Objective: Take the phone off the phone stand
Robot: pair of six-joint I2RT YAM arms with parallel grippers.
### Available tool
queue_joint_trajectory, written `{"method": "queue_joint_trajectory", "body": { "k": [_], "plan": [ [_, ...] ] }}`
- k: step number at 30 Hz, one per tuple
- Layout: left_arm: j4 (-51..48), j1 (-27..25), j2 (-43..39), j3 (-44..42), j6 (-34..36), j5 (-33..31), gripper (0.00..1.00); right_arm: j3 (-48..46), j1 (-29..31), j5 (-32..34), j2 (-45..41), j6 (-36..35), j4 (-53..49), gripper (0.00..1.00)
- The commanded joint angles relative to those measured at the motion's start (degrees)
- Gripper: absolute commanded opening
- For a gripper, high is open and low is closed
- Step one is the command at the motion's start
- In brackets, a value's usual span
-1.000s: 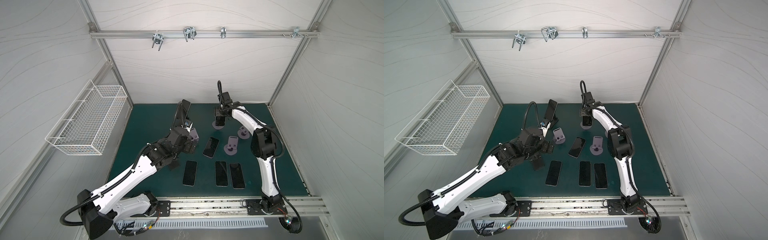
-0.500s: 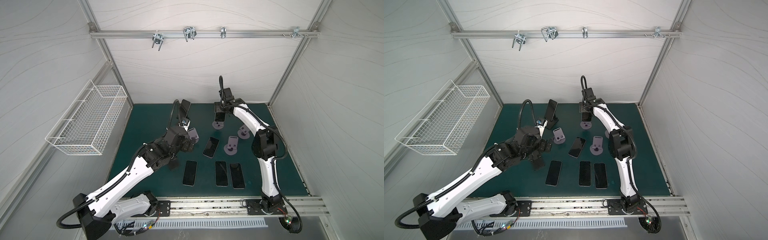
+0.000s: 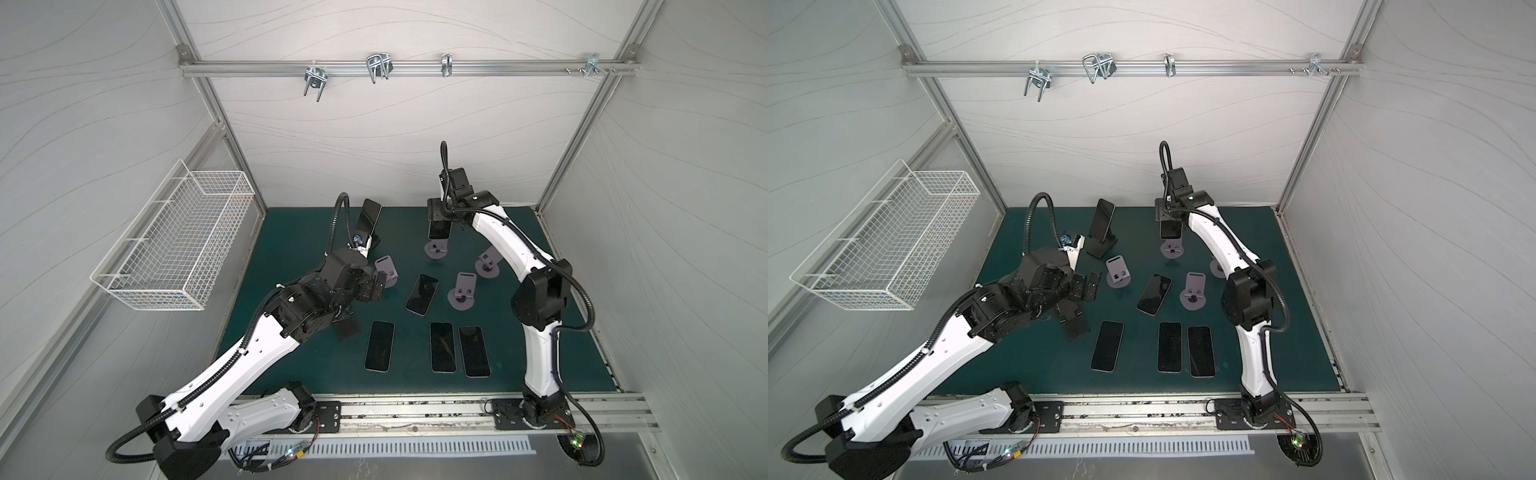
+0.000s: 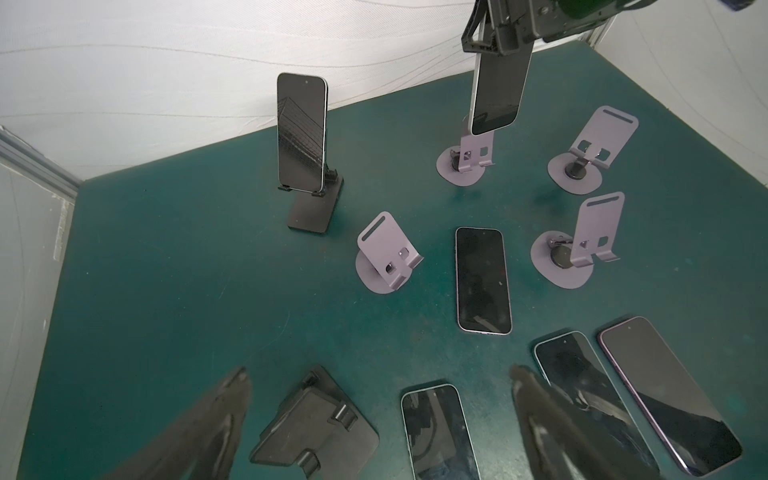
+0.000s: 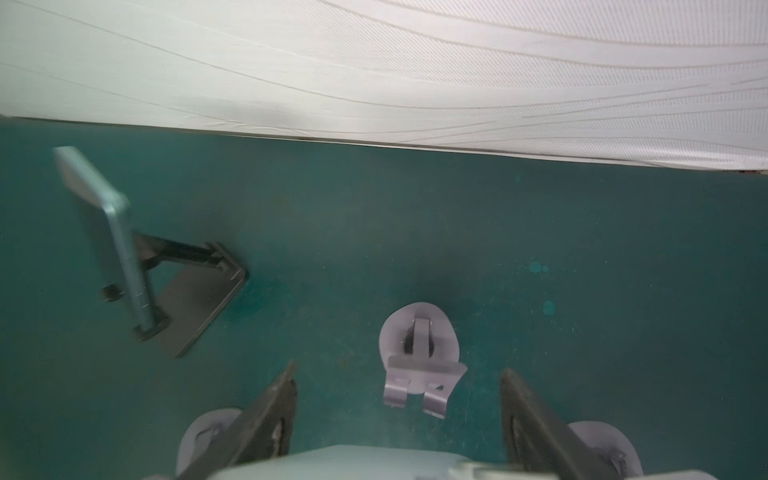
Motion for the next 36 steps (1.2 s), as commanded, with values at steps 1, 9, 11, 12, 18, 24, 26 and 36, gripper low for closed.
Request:
{"method": "queue_joint_trajectory", "body": {
  "k": [1,9,11,12,18,24,26,36],
  "plan": [
    [-2.1,0.2,-2.2,2.7,-2.5,0.9,0.99,0.4,2.0,0.7,-5.2,-0.7,-2.5,0.64],
    [-5.2,0.2,-6.4,1.8,-5.4,3.7,0.99,-3.4,6.1,1.6,-11.9,2.5,-6.6,0.63],
    [-5.9,0.2,-7.4,1.3,-6.1,4.7,0.99,-5.1,7.0,2.1,-14.1,3.8,-7.7,0.63],
    [-6.2,0.2,-7.8,1.2,-6.3,5.3,0.99,-6.2,7.3,2.3,-15.3,4.6,-8.2,0.63],
    [-7.2,0.2,-9.5,0.6,-6.5,7.6,0.99,-13.9,8.3,2.0,-23.1,9.6,-10.7,0.62],
    [-6.7,0.2,-10.3,-0.6,-7.2,9.9,0.99,-21.2,8.0,3.1,-31.1,12.0,-14.7,0.62],
    [-6.4,0.1,-10.5,-1.0,-7.7,10.9,0.99,-22.7,7.8,3.7,-33.2,12.5,-17.1,0.62],
    [-5.0,-0.1,-11.1,-3.2,-7.8,13.9,0.99,-30.8,3.5,1.7,-44.6,15.0,-26.6,0.61]
  ]
}}
